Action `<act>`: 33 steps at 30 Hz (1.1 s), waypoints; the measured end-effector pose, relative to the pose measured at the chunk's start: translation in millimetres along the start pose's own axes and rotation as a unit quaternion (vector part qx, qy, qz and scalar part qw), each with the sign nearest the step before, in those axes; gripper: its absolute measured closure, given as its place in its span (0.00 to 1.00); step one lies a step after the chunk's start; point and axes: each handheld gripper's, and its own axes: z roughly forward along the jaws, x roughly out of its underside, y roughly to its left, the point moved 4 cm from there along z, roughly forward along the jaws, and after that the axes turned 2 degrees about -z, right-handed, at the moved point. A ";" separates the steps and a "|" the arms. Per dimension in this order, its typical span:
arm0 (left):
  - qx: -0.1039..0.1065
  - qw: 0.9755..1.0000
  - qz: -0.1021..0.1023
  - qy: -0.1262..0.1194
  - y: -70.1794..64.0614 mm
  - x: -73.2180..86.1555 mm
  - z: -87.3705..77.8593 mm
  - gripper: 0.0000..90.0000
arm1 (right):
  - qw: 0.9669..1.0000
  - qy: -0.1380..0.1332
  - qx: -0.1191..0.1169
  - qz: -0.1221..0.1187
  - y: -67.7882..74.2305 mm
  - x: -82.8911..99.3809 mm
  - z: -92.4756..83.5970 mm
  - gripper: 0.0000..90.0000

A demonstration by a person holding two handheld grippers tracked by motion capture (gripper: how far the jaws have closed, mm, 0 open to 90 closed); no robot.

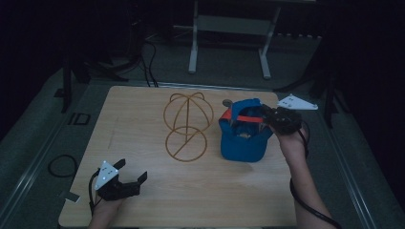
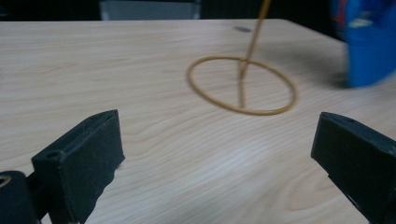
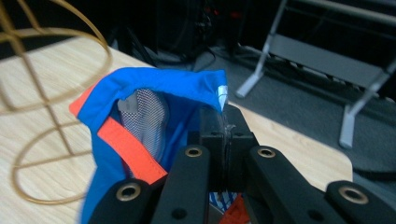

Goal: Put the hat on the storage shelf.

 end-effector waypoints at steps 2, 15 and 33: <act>0.010 1.000 0.004 -0.005 -6.4 -6.0 -2.1 0.04 | 1.000 -0.011 0.002 -0.006 2.8 -8.5 -9.1 0.99; 0.062 0.997 0.041 -0.022 -46.4 -67.3 -1.6 0.04 | 0.998 -0.051 0.016 -0.032 7.1 -43.4 -51.7 0.99; 0.128 0.985 0.109 -0.042 -114.6 -162.8 22.8 0.05 | 0.995 -0.085 -0.023 -0.055 37.8 -41.1 -92.7 0.99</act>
